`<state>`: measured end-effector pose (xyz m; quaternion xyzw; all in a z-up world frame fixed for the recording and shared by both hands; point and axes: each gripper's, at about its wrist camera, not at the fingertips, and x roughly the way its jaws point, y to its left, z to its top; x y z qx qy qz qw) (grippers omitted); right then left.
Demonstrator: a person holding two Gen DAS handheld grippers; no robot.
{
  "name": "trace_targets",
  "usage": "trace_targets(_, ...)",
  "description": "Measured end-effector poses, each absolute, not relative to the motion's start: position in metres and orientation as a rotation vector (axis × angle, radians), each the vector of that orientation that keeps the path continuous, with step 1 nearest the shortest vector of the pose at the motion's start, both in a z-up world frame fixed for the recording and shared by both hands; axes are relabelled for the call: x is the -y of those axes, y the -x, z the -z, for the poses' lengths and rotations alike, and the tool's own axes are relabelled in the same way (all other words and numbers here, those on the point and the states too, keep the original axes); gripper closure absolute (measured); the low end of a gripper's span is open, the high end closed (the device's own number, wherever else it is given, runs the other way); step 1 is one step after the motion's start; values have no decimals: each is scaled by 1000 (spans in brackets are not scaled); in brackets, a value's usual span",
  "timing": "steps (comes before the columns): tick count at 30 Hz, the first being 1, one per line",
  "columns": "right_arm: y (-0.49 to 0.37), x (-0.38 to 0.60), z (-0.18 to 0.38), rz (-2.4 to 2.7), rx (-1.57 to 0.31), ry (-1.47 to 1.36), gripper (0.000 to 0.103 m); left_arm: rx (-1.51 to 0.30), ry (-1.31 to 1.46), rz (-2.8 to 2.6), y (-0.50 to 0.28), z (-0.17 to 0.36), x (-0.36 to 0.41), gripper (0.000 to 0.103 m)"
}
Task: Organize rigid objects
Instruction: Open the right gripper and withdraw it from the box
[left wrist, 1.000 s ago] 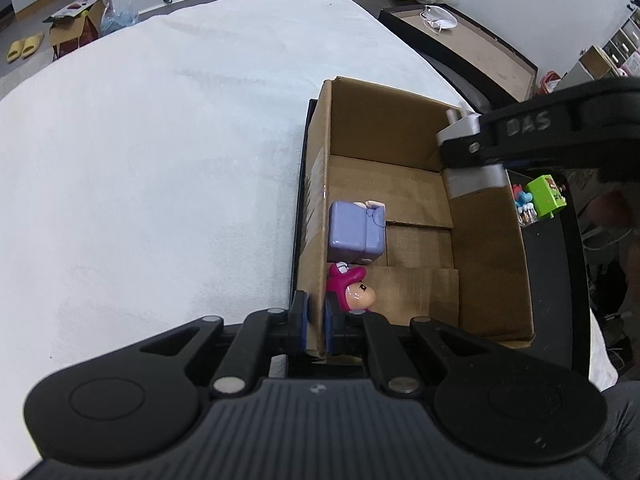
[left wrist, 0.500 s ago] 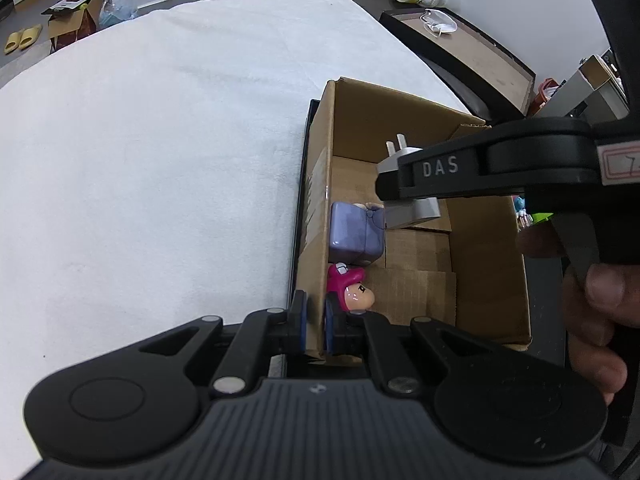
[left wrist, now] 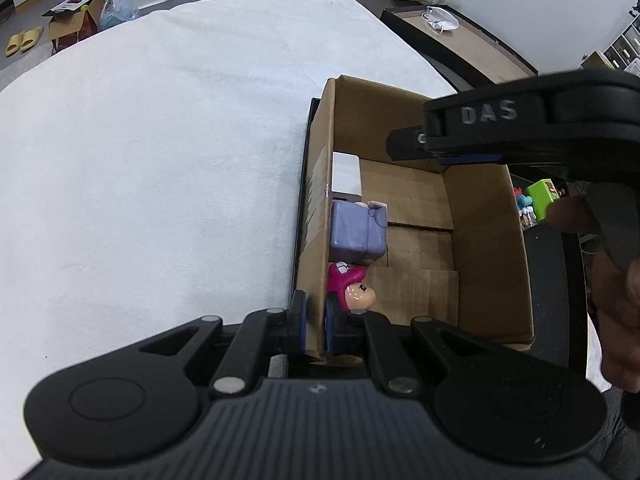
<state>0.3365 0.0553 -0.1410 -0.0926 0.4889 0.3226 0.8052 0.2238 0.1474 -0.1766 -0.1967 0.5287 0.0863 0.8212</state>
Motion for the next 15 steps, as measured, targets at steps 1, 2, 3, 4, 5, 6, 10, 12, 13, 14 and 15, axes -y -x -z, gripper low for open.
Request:
trace_targets(1, -336, -55, 140, -691, -1039, 206, 63, -1126, 418, -184, -224, 177, -147, 95)
trace_targets(2, -335, -54, 138, -691, -1030, 215, 63, -1126, 417, -185, -224, 177, -147, 95)
trace_targets(3, -334, -52, 136, -693, -1021, 224, 63, -1126, 416, -185, -224, 176, -146, 95)
trace_targets(4, -333, -51, 134, -695, -1013, 232, 63, -1126, 417, -185, -224, 176, -146, 95)
trace_targets(5, -333, -49, 133, -694, -1008, 240, 63, -1126, 417, -185, -224, 176, -146, 95)
trace_targets(6, -332, -46, 131, -692, -1006, 246, 61, -1126, 417, -186, -224, 176, -146, 95)
trace_targets(10, -333, -32, 126, -693, -1010, 232, 51, -1127, 410, -189, -224, 176, -144, 95)
trace_targets(12, -333, -23, 123, -677, -1002, 228, 45, -1128, 408, -190, -224, 176, -144, 95)
trace_targets(13, -334, -19, 121, -677, -996, 223, 44, -1129, 408, -191, -224, 177, -144, 95)
trace_targets(14, -334, -14, 119, -675, -990, 218, 44, -1130, 409, -192, -224, 176, -144, 95)
trace_targets(15, -335, -11, 118, -673, -986, 213, 42, -1131, 410, -193, -225, 177, -144, 95)
